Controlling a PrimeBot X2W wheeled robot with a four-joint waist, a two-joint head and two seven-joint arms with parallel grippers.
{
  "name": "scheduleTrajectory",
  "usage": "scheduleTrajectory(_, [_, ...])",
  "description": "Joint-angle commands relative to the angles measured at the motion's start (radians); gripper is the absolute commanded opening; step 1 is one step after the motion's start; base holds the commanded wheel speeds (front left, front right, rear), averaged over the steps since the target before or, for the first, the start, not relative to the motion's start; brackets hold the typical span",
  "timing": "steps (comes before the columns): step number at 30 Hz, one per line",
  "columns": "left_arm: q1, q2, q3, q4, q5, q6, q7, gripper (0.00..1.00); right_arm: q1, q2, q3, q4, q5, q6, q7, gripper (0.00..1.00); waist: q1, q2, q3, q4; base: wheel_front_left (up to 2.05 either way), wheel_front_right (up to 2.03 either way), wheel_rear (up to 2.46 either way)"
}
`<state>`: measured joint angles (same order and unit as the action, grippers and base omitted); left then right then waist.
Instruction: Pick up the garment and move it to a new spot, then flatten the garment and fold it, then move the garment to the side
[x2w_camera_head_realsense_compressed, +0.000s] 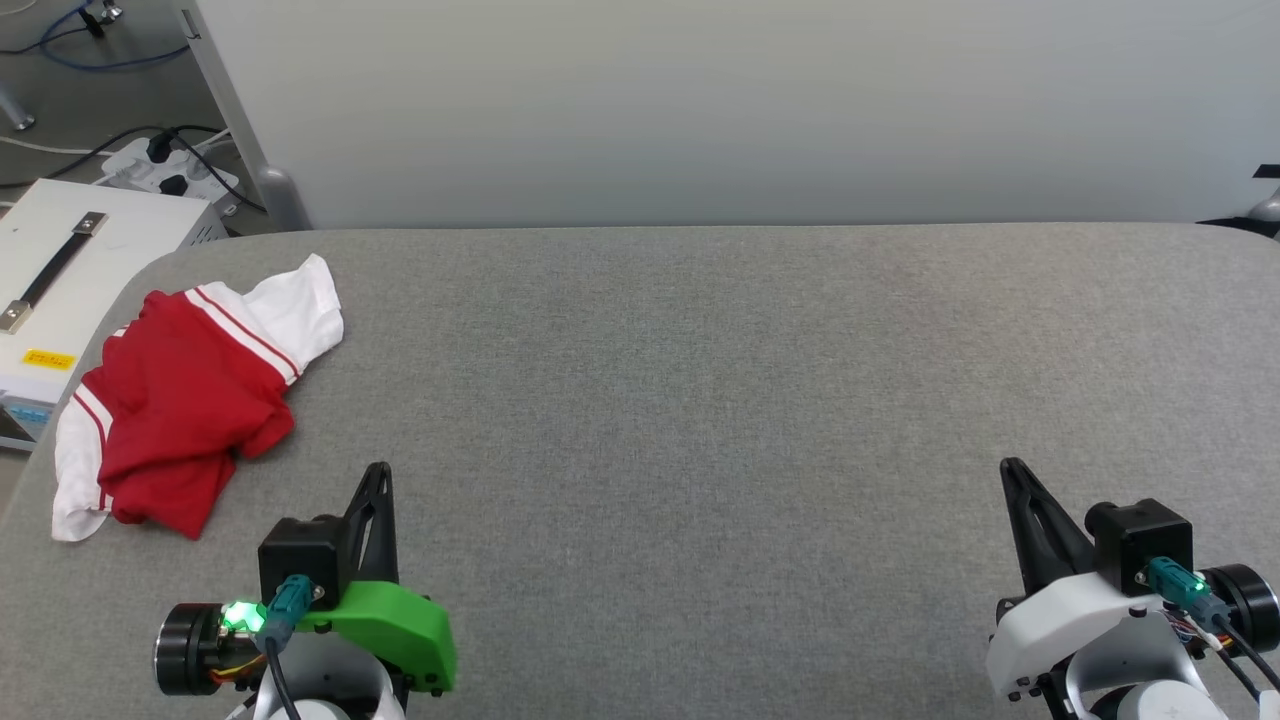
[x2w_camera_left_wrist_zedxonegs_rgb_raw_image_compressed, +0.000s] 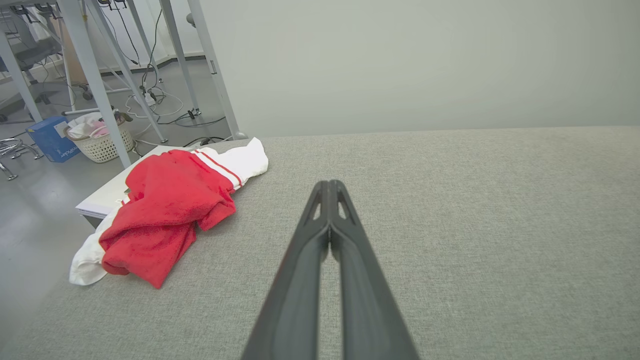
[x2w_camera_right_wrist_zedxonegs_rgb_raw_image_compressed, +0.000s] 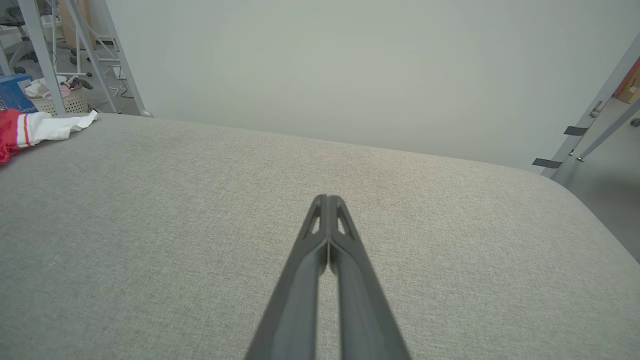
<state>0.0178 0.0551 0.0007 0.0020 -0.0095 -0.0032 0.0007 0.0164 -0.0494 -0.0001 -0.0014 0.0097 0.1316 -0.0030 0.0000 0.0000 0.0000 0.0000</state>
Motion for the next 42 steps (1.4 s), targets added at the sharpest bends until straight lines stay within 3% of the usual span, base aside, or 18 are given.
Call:
scheduleTrajectory(1, [-0.018, -0.005, -0.001, -0.002, 0.009, 0.003, -0.001, 0.00, -0.016, -0.001, 0.000, 0.001, -0.010, -0.001, 0.003, 0.00, 0.0000, 0.0000, 0.000, 0.000, 0.00, 0.00, 0.00])
scheduleTrajectory(37, [-0.018, -0.005, -0.001, -0.002, 0.009, 0.003, -0.001, 0.00, -0.016, -0.001, 0.000, 0.001, -0.010, -0.001, 0.003, 0.00, 0.0000, 0.0000, 0.000, 0.000, 0.00, 0.00, 0.00])
scheduleTrajectory(38, [0.000, 0.000, 0.000, 0.000, 0.000, 0.000, 0.000, 1.00, 0.000, 0.000, 0.000, 0.000, 0.000, 0.000, 0.000, 1.00, 0.0000, 0.0000, 0.000, 0.000, 0.00, 0.00, 0.00])
scheduleTrajectory(42, [0.001, 0.000, 0.000, 0.000, -0.002, 0.001, -0.003, 1.00, 0.000, 0.000, -0.001, 0.000, 0.003, 0.000, -0.003, 1.00, 0.0000, 0.0000, 0.000, 0.000, 0.00, 0.00, 0.00])
